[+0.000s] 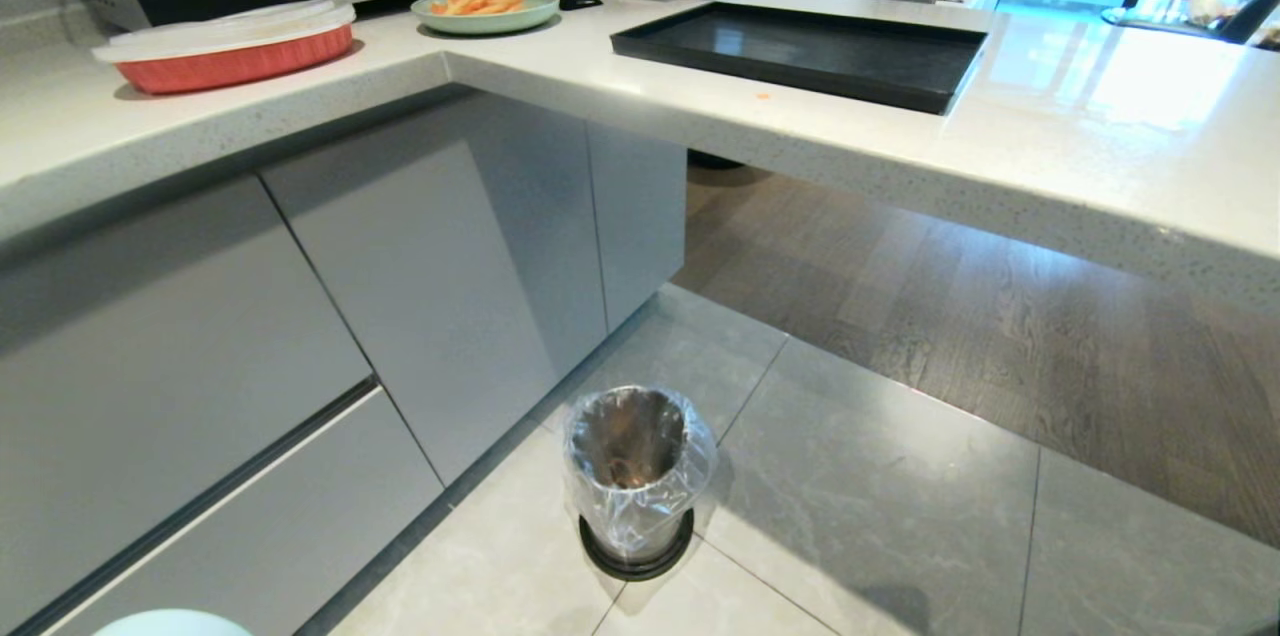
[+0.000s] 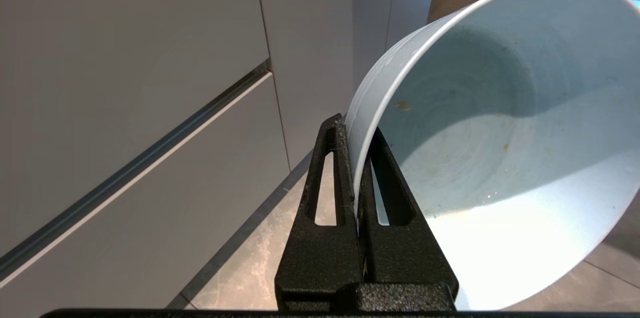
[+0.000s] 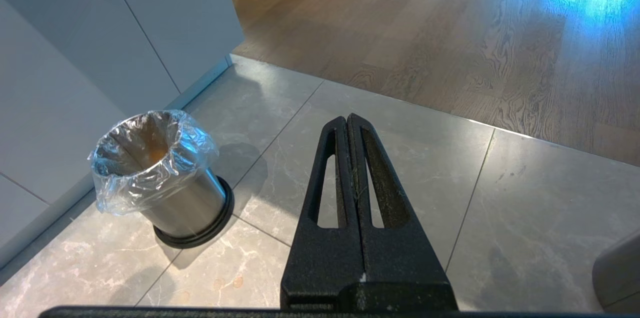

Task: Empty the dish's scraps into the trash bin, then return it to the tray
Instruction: Put the bowl back to the table

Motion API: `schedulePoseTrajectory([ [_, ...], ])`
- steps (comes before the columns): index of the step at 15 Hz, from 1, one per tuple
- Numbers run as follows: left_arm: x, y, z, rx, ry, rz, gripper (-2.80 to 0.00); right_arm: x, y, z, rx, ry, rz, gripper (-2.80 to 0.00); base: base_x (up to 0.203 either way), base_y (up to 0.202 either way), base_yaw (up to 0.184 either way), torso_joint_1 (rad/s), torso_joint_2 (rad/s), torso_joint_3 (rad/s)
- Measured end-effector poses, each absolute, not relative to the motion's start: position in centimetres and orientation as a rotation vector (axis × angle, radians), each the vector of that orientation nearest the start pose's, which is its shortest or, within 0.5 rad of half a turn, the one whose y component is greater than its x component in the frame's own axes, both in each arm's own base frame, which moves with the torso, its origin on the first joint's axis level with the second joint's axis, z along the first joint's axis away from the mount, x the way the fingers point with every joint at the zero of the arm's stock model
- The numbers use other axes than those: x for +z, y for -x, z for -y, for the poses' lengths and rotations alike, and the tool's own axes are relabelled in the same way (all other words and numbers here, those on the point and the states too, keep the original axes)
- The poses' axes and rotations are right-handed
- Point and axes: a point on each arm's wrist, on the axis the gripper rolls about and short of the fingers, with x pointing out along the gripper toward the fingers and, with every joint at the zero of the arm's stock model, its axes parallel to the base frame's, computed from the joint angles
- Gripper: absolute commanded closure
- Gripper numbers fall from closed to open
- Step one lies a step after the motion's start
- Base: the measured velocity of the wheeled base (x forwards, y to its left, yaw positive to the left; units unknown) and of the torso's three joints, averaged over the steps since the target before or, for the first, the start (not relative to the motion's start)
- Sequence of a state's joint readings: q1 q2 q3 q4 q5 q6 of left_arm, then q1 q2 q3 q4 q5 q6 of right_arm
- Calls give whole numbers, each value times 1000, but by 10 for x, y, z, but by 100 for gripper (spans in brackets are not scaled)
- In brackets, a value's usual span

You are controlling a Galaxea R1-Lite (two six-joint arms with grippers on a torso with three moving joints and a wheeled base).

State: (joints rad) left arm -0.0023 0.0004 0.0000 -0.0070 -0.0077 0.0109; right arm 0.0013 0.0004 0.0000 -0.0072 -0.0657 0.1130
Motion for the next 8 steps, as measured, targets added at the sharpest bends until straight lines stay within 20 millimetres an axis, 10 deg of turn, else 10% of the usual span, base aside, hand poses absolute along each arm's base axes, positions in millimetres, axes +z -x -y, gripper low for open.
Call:
schedulePoseTrajectory([
  [8, 76, 23, 0, -9, -11, 7, 0, 76, 23, 2, -64, -113, 10, 0, 0, 0, 0, 0, 0, 0],
])
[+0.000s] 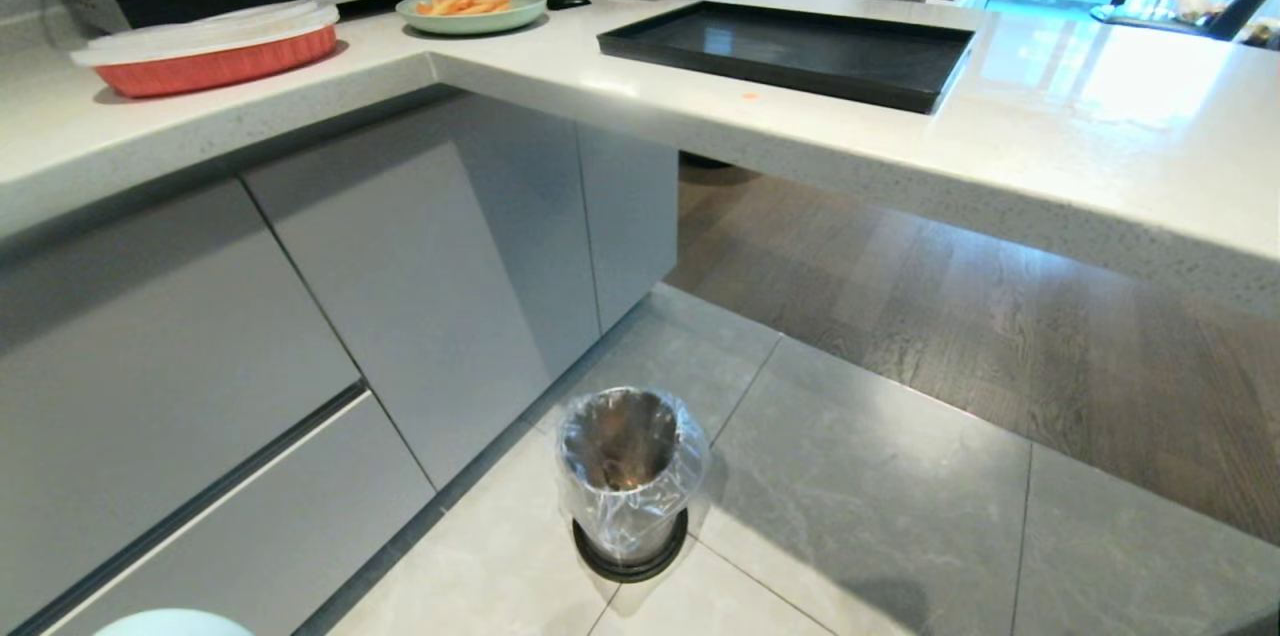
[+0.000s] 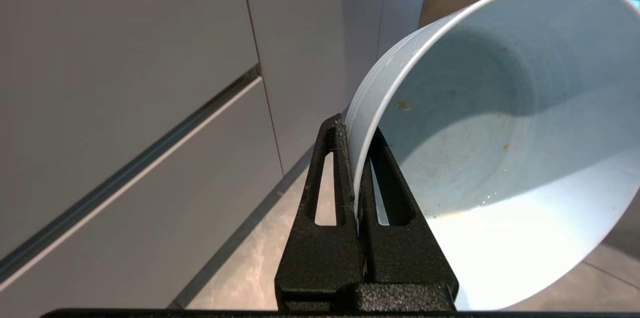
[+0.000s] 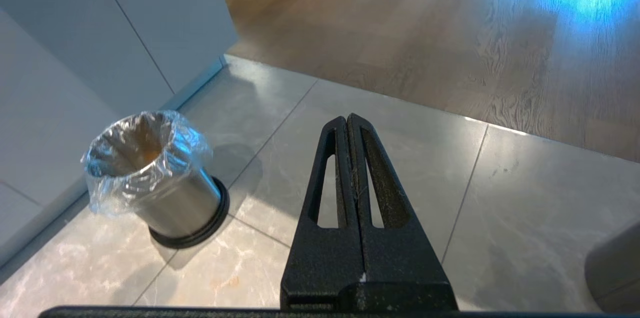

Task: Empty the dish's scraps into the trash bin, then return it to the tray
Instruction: Put the bowl back to the table

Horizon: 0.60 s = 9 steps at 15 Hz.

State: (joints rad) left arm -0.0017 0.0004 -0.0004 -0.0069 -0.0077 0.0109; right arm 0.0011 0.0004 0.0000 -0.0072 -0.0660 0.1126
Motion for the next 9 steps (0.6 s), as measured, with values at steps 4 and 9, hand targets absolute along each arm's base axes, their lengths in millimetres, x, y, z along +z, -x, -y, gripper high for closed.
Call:
schedulePoseTrajectory([
  [4, 76, 23, 0, -10, -11, 7, 0, 76, 23, 2, -64, -113, 10, 0, 3, 10, -153, 3, 1, 3],
  [9, 76, 23, 0, -10, -10, 6, 0, 76, 23, 2, -64, -113, 10, 0, 2, 8, -176, 2, 1, 5],
])
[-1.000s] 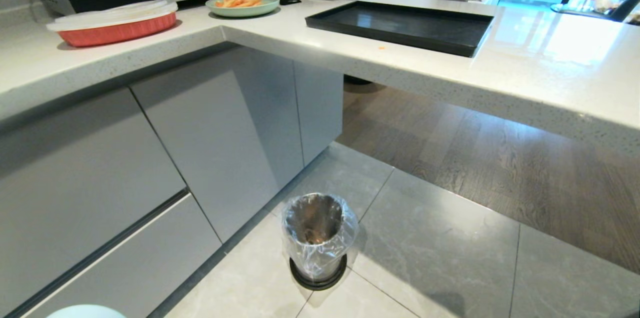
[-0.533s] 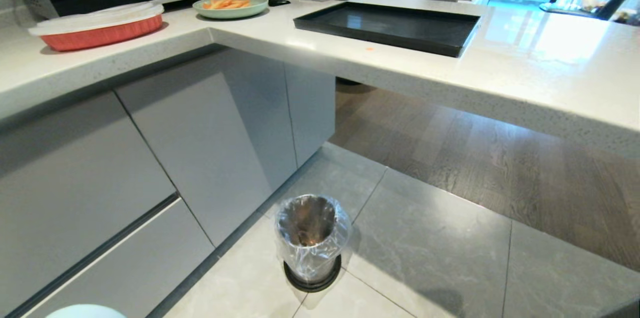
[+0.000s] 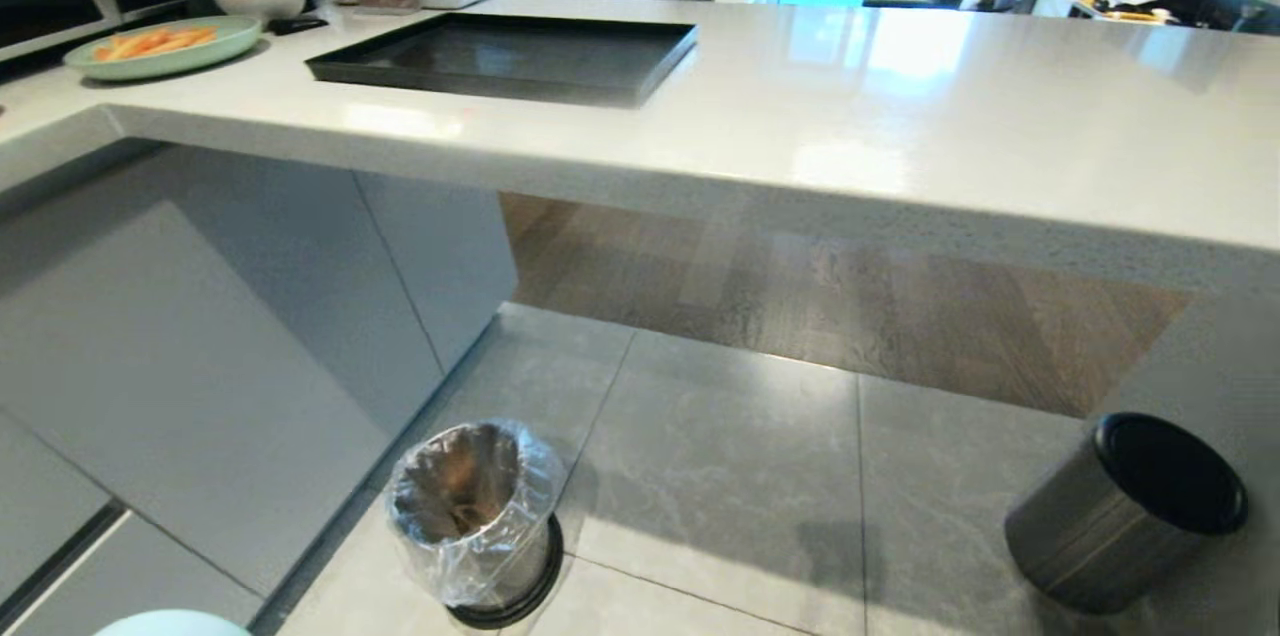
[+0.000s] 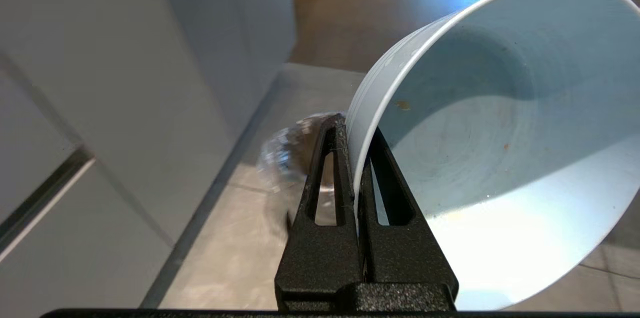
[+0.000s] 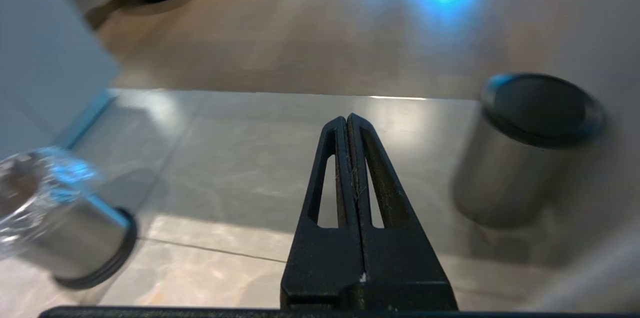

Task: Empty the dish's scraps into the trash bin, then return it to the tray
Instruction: Put the bowl back to the table

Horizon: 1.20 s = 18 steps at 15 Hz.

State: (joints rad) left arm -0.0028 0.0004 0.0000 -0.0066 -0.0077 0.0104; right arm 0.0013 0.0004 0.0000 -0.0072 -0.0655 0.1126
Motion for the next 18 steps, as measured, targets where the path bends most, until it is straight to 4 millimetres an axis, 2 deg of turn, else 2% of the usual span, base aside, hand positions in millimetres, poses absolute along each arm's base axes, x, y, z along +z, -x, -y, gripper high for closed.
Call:
schedulePoseTrajectory([
  [5, 76, 23, 0, -10, -11, 6, 0, 76, 23, 2, -64, -114, 10, 0, 0, 8, -141, 1, 2, 3],
  [18, 76, 23, 0, -16, -15, 7, 0, 76, 23, 2, -64, -113, 10, 0, 0, 0, 0, 0, 0, 0],
])
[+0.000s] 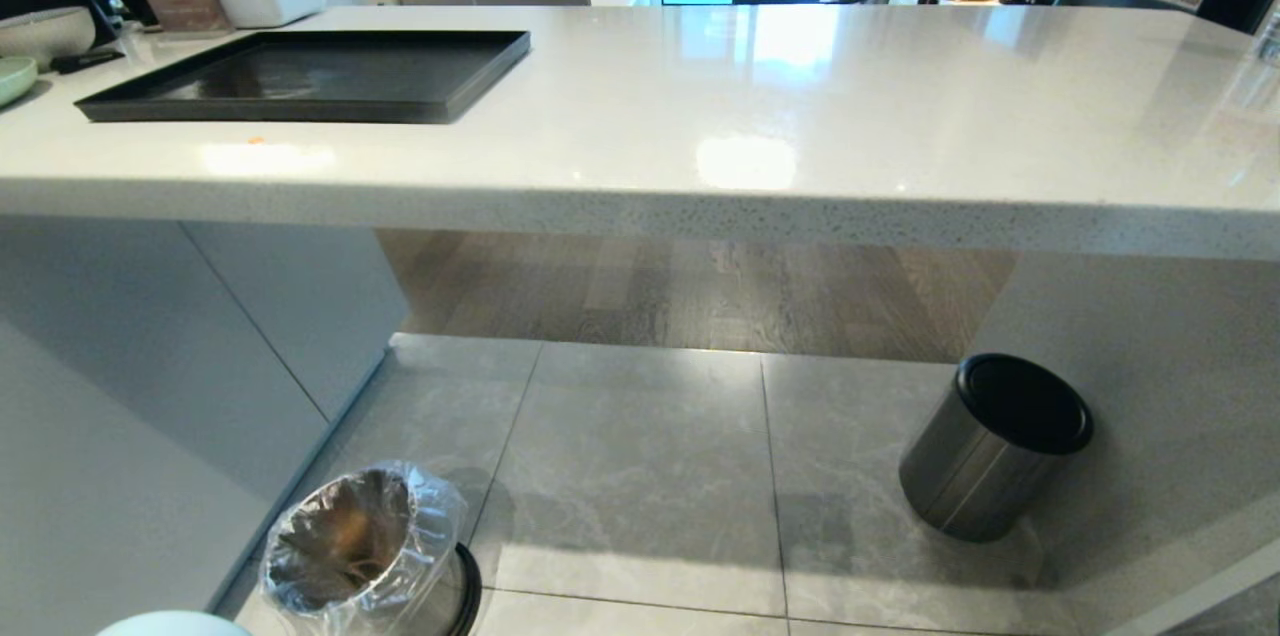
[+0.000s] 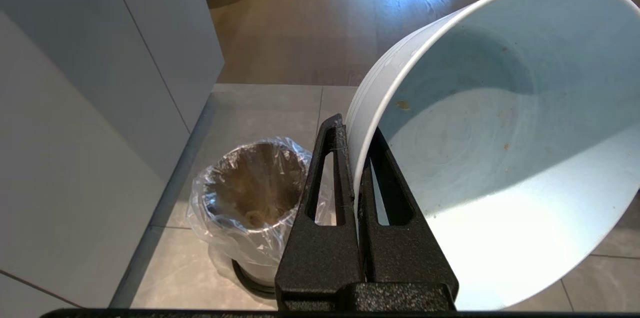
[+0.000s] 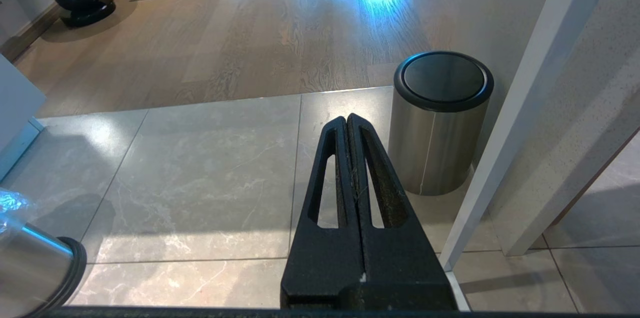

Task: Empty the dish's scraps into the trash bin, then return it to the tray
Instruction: Put the bowl back to the table

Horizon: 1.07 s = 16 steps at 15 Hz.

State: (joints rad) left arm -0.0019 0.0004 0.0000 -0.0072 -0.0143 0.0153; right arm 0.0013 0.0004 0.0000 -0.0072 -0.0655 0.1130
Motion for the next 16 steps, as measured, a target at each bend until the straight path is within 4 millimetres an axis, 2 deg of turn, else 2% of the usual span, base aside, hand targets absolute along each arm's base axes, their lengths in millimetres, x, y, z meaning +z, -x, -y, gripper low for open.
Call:
schedulePoseTrajectory([
  [4, 76, 23, 0, -14, -14, 7, 0, 76, 23, 1, -64, -113, 11, 0, -1, 26, -3, 1, 1, 1],
  [13, 76, 23, 0, -12, -15, 7, 0, 76, 23, 2, -64, -113, 10, 0, 0, 189, 0, 3, 3, 2],
  [16, 76, 23, 0, -11, -9, 7, 0, 76, 23, 2, -64, -113, 10, 0, 0, 78, 1, 0, 2, 4],
])
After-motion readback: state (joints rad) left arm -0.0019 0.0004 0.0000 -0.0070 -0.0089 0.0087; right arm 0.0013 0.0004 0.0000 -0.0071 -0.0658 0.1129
